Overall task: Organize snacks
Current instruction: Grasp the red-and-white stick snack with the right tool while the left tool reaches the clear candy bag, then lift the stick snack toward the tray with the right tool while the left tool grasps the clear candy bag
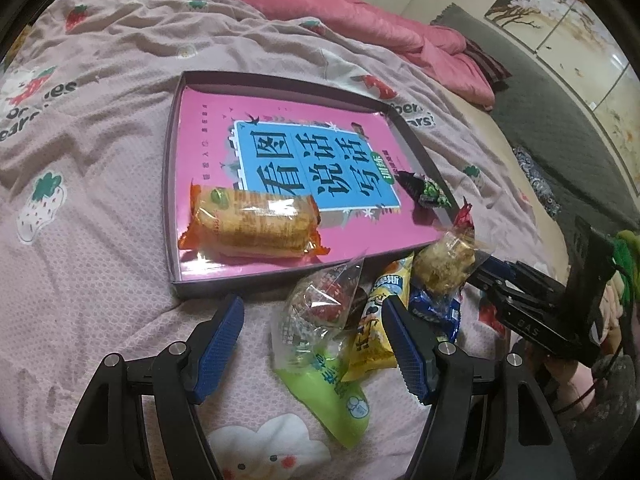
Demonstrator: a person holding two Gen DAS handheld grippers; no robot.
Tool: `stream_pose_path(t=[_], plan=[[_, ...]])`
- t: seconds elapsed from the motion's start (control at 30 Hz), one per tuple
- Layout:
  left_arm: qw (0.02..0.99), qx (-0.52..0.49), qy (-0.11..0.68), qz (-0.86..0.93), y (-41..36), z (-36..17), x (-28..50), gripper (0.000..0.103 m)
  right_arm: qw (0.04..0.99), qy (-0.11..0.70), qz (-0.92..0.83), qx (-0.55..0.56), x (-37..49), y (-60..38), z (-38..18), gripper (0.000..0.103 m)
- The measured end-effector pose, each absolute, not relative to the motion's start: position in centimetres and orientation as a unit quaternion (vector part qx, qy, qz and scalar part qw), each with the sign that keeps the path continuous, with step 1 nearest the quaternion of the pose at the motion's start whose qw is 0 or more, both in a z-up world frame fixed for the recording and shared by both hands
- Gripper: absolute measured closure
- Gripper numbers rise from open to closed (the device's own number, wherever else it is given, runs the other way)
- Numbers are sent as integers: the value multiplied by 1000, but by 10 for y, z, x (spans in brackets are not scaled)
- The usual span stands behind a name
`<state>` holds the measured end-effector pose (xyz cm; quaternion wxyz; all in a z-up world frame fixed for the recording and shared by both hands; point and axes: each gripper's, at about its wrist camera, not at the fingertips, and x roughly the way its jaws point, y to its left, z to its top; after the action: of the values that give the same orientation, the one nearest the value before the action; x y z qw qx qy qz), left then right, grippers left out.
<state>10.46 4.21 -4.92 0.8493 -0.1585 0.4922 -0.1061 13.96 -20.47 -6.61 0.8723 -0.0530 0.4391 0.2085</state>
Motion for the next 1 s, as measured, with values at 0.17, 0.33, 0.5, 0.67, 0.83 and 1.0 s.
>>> stream_pose_path(t=[0.17, 0.33, 0.5, 0.67, 0.83, 1.0], plan=[[849, -156, 494, -104, 40, -54, 107, 30, 868, 447, 210, -55, 147, -204, -72, 78], [848, -151, 498, -99, 35, -59, 109, 30, 869, 445, 208, -66, 149, -201, -74, 82], [849, -144, 500, -94, 31, -63, 113, 41, 869, 443, 210, -61, 151, -201, -74, 83], [850, -138, 501, -85, 31, -66, 116, 61, 870, 443, 215, -43, 153, -206, -72, 83], [853, -125, 500, -85, 29, -66, 116, 63, 873, 431, 227, -37, 152, -206, -66, 87], [860, -121, 487, -90, 26, -58, 112, 63, 874, 425, 232, -33, 150, -208, -62, 87]])
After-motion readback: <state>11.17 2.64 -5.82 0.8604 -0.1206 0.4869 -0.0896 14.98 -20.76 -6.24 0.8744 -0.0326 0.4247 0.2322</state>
